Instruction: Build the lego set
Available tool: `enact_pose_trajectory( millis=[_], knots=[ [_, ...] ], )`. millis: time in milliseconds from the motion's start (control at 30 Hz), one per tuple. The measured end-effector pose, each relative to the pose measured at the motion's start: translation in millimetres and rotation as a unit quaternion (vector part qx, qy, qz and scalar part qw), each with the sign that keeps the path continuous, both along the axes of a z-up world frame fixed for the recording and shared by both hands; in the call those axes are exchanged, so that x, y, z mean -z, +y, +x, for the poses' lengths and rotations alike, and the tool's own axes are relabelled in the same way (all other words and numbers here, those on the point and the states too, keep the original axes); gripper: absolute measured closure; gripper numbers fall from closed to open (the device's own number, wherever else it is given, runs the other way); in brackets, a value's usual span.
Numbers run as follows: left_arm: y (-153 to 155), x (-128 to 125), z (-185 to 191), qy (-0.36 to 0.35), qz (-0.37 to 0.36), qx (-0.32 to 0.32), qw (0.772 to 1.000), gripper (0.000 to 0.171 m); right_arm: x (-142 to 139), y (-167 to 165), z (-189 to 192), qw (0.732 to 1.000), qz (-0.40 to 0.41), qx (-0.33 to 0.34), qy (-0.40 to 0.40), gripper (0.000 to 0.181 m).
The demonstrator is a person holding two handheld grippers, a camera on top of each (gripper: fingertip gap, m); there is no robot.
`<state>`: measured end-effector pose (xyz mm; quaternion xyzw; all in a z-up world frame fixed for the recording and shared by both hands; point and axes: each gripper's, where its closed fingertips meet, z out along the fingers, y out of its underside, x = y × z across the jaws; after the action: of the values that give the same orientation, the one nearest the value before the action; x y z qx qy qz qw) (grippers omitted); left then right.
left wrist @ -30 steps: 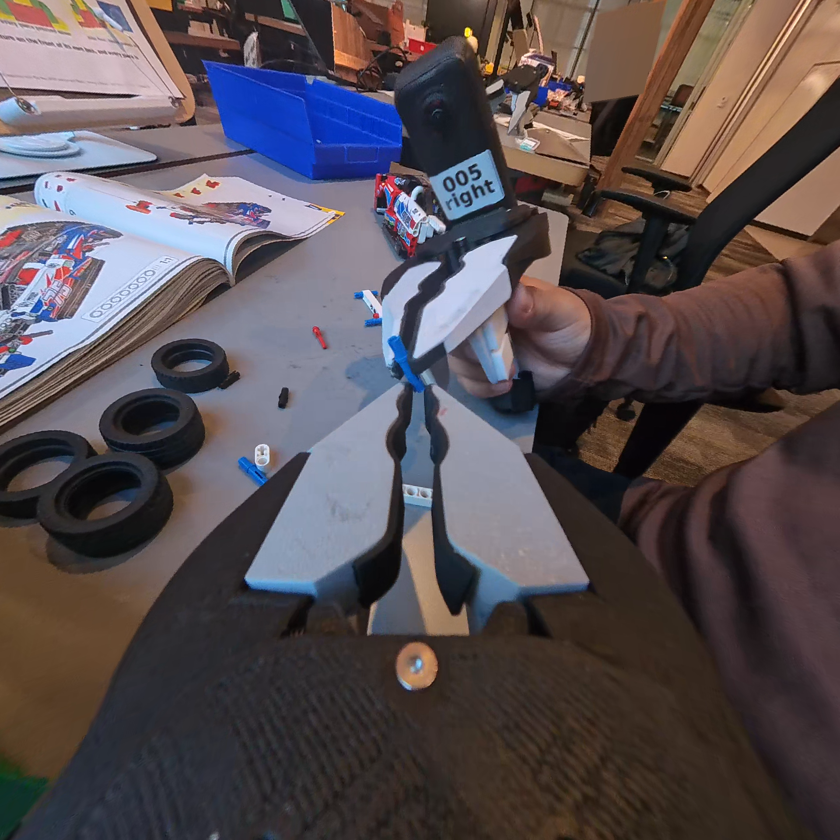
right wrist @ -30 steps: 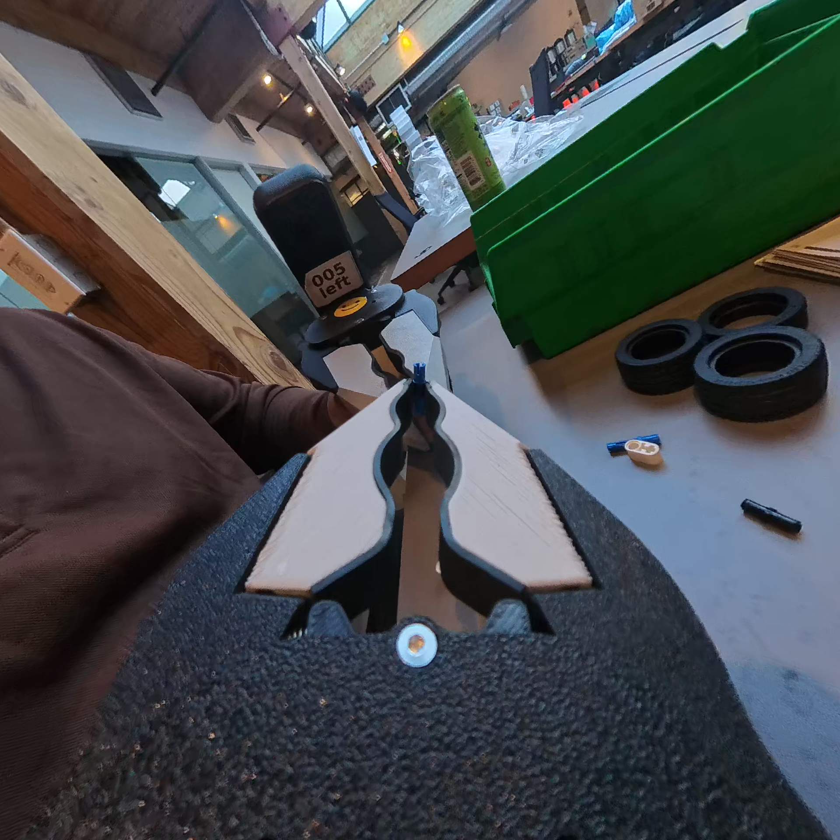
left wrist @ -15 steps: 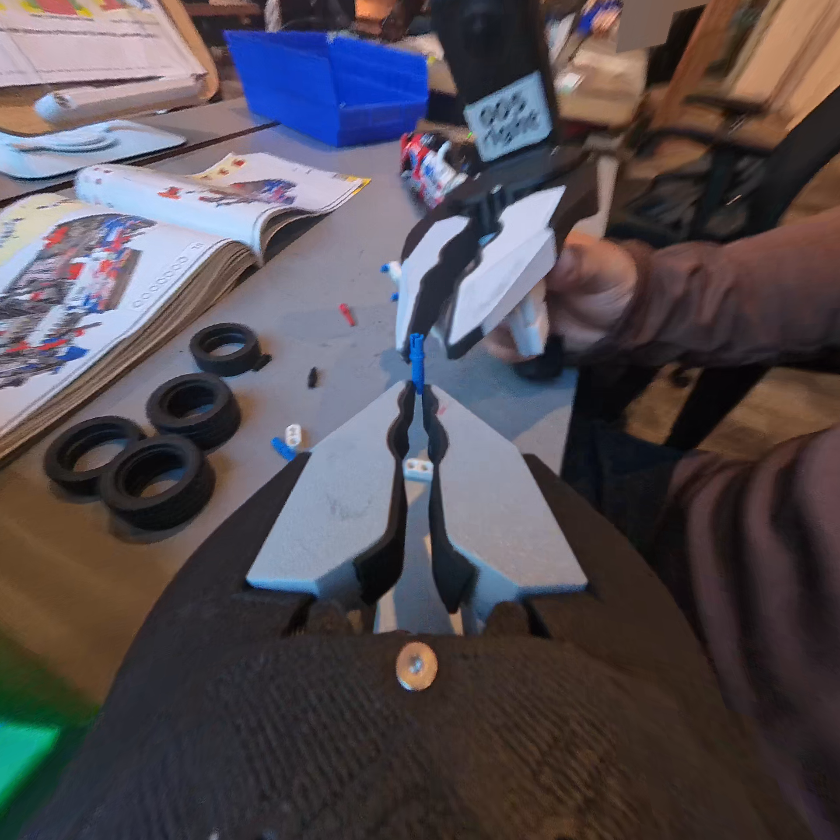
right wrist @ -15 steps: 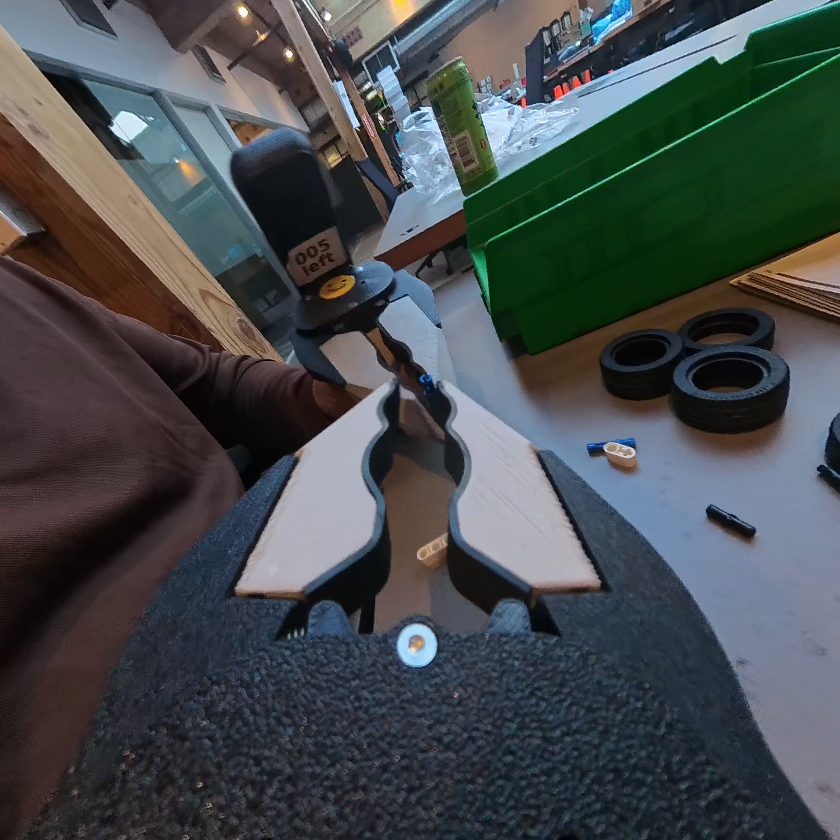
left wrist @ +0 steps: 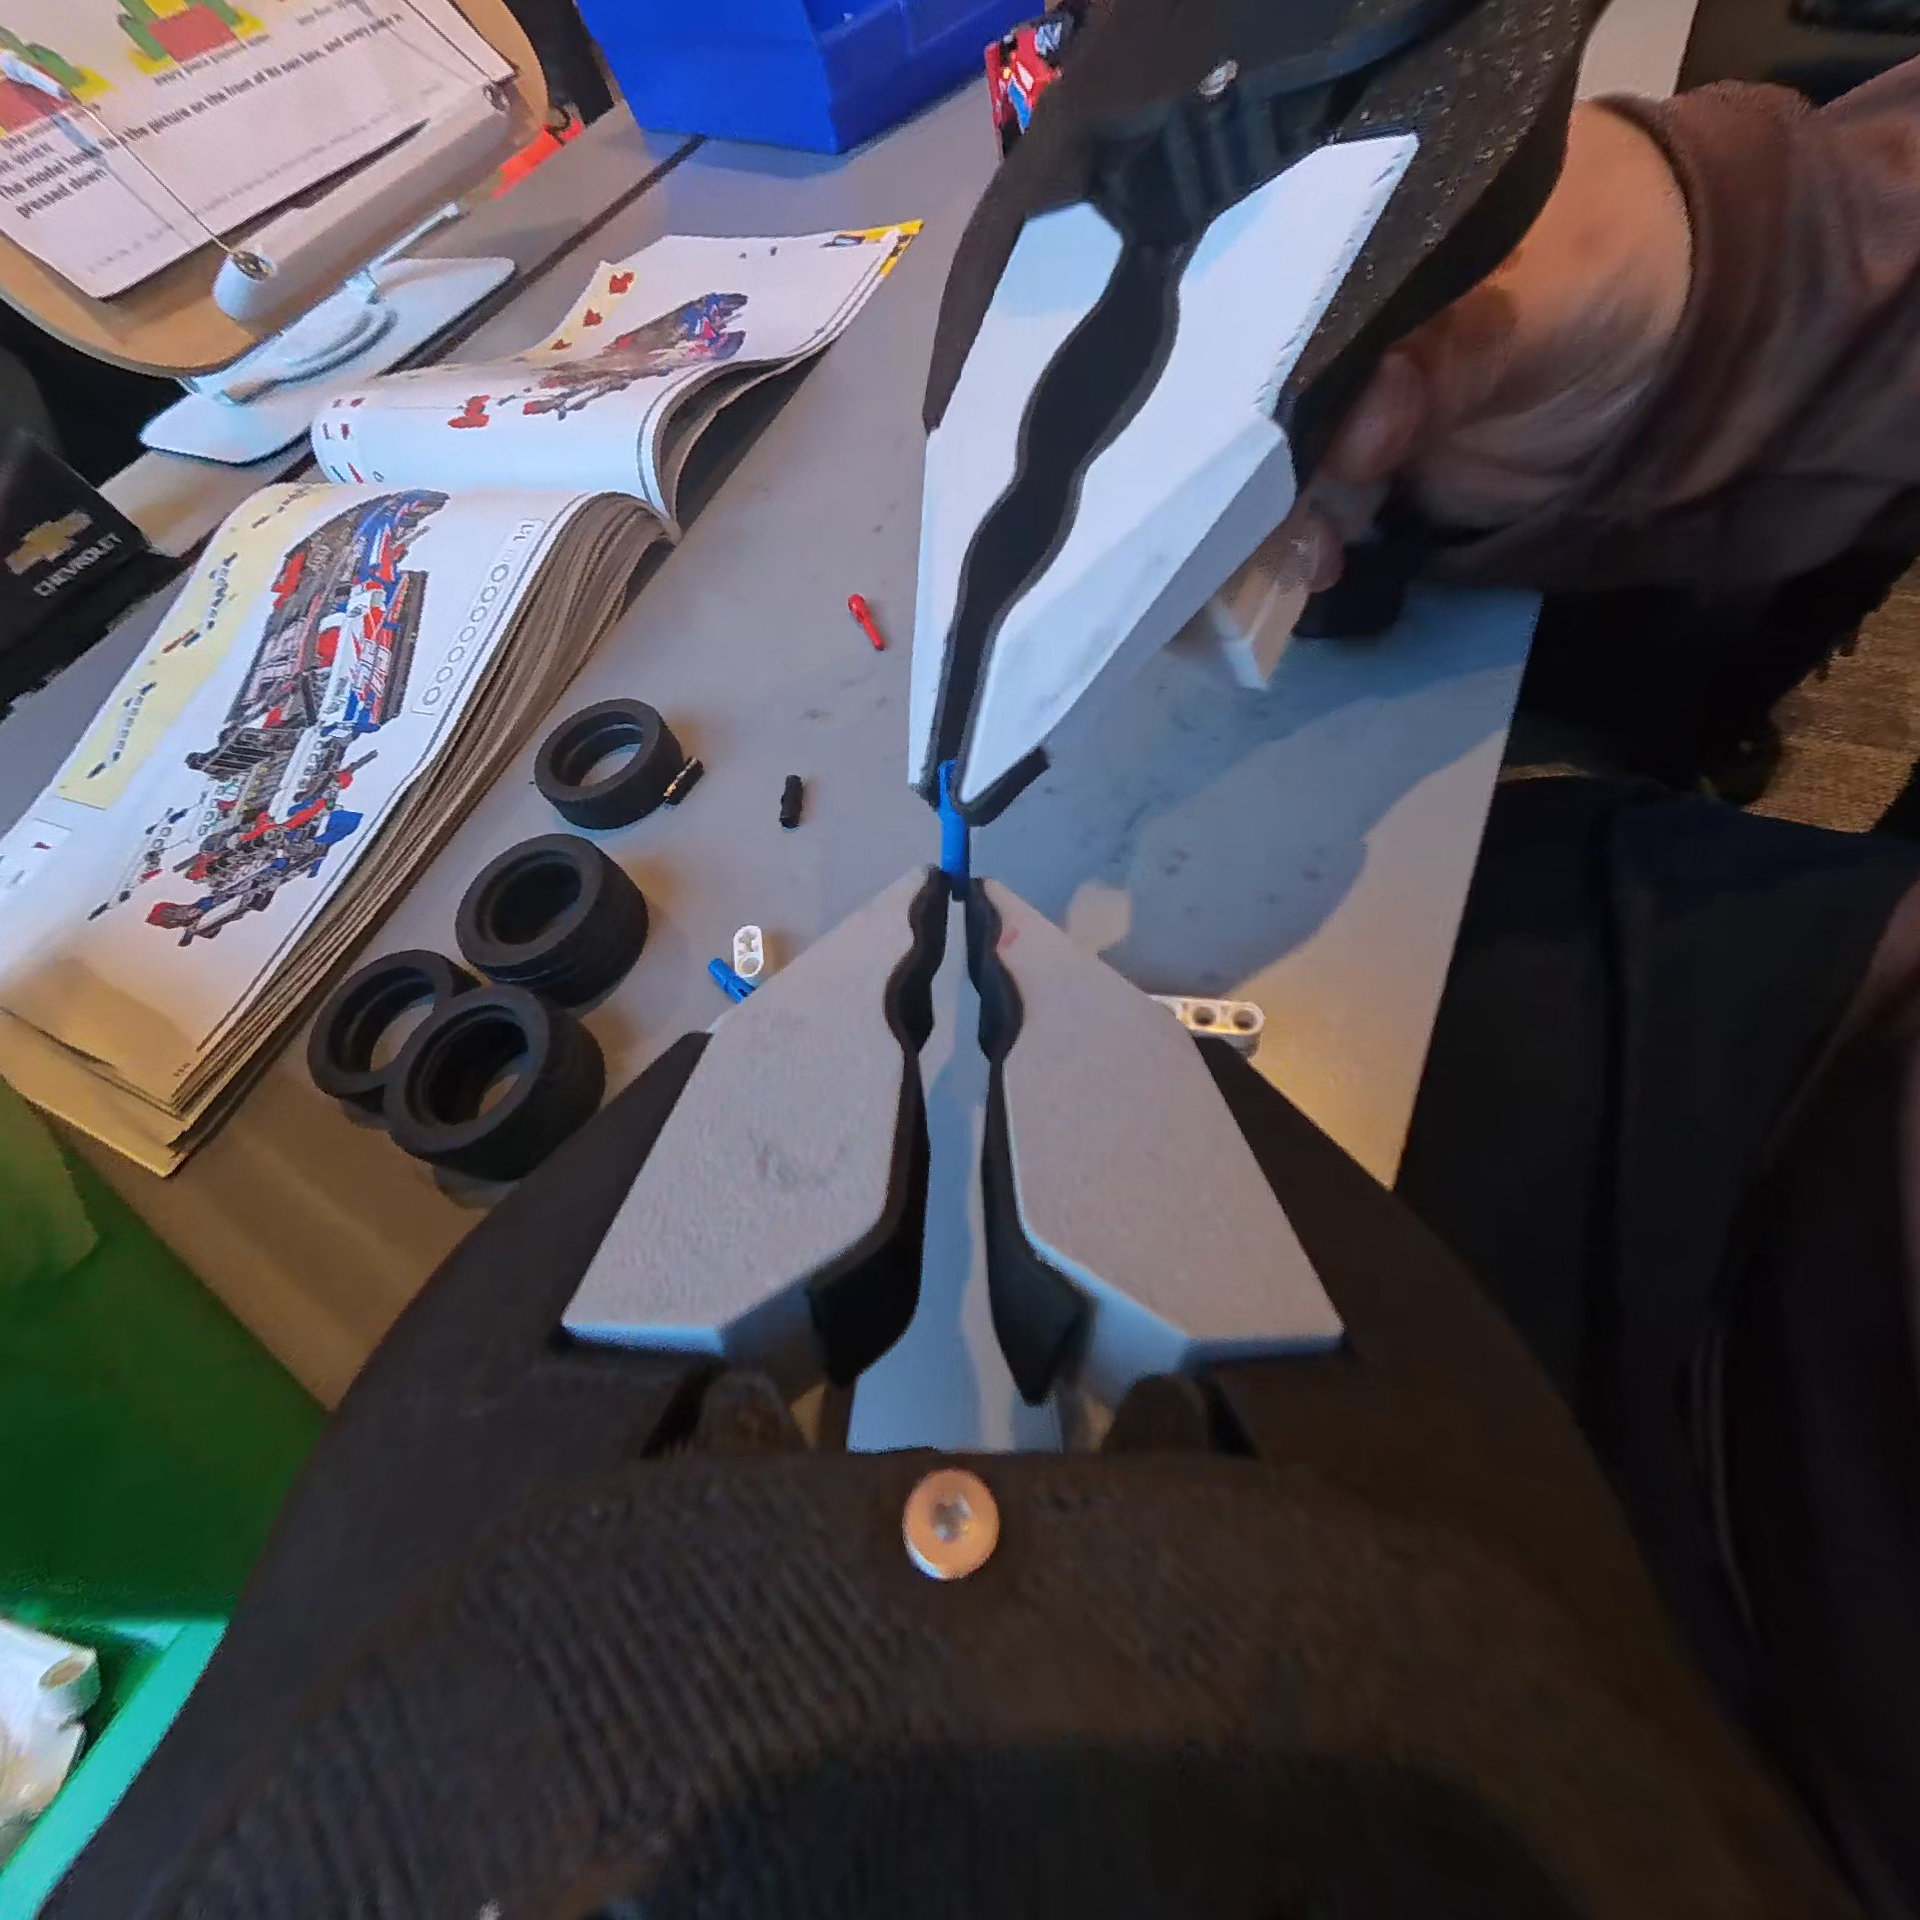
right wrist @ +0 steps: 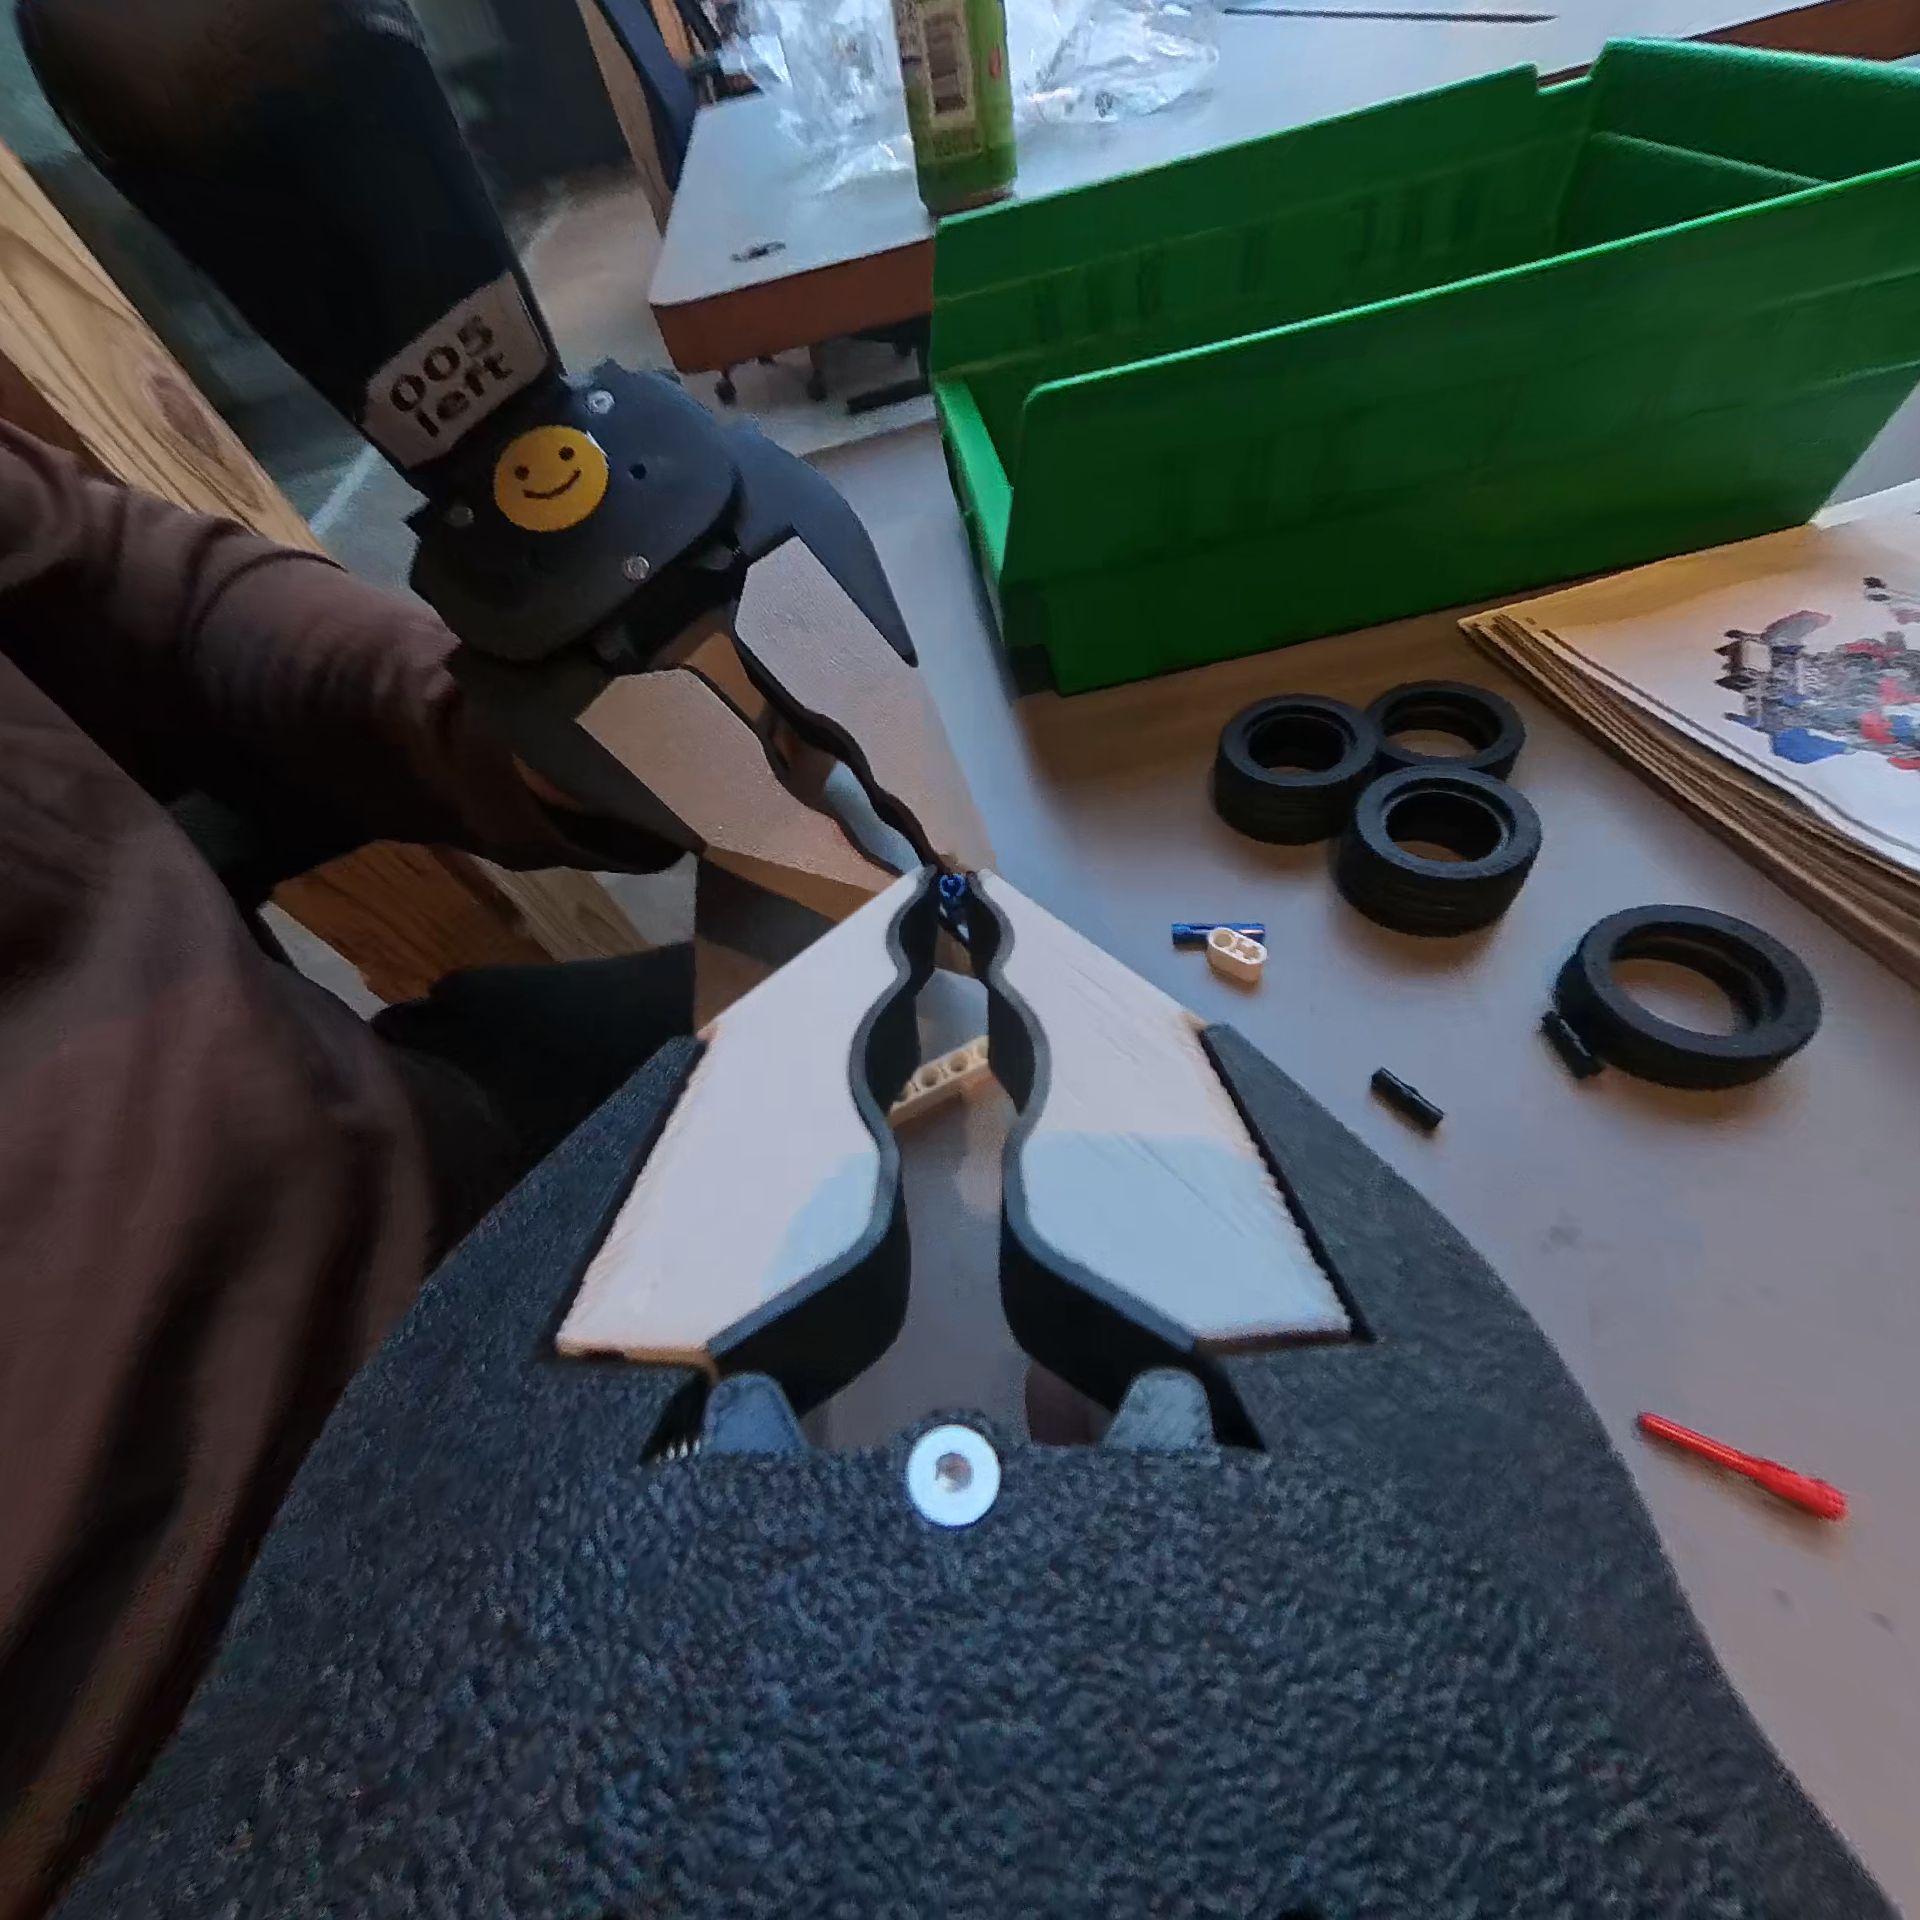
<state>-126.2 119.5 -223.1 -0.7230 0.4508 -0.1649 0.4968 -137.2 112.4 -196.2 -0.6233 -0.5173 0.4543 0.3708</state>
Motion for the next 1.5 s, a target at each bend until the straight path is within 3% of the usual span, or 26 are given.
enact_pose_trajectory(
  millis=[67, 167, 300, 367, 467, 567, 733, 867, 1067, 1367, 1500],
  knots=[
    [0.2, 4.3, 0.5, 0.003, -0.021, 0.004, 1.000, 0.170, 4.8, 2.5, 1.1, 1.000, 0.010, 0.007, -0.019, 0.177],
    [3.6, 8.2, -11.7, 0.001, -0.051, -0.010, 0.999, 0.146, 0.1, 8.3, 3.5, 0.999, 0.019, 0.025, -0.012, 0.177],
    [-20.2, 21.8, -11.7, -0.005, -0.184, 0.031, 0.982, 0.119, 6.9, 17.0, 11.9, 0.999, 0.001, 0.045, -0.030, 0.177],
    [-34.1, 23.0, -2.5, -0.023, -0.238, 0.050, 0.970, 0.118, 14.9, 17.4, 14.2, 0.998, -0.025, 0.045, -0.048, 0.177],
    [-37.6, 29.6, 4.8, -0.030, -0.265, 0.036, 0.963, 0.121, 21.2, 22.6, 17.2, 0.996, -0.033, 0.058, -0.060, 0.177],
    [-30.6, 32.4, 11.8, -0.051, -0.279, 0.001, 0.959, 0.106, 23.0, 25.2, 18.4, 0.996, -0.029, 0.062, -0.061, 0.177],
    [-22.6, 38.9, 14.6, -0.005, -0.222, -0.057, 0.973, 0.099, 19.9, 28.9, 19.6, 0.996, -0.032, 0.069, -0.047, 0.177],
    [-24.2, 44.9, 6.7, 0.060, -0.182, -0.084, 0.978, 0.105, 14.0, 29.6, 21.9, 0.997, -0.033, 0.070, -0.027, 0.177],
    [-27.1, 44.3, -23.5, 0.068, -0.191, -0.115, 0.972, 0.117, 15.9, 25.1, 21.0, 0.997, -0.025, 0.063, -0.035, 0.177],
    [-11.6, 39.3, -70.1, 0.093, -0.178, -0.187, 0.962, 0.118, 33.2, 9.2, 10.6, 0.994, -0.028, 0.044, -0.095, 0.177],
    [-11.1, 22.4, -49.9, 0.044, -0.175, -0.131, 0.975, 0.117, 40.2, 8.6, 8.7, 0.992, -0.023, 0.046, -0.117, 0.177]
  ],
)
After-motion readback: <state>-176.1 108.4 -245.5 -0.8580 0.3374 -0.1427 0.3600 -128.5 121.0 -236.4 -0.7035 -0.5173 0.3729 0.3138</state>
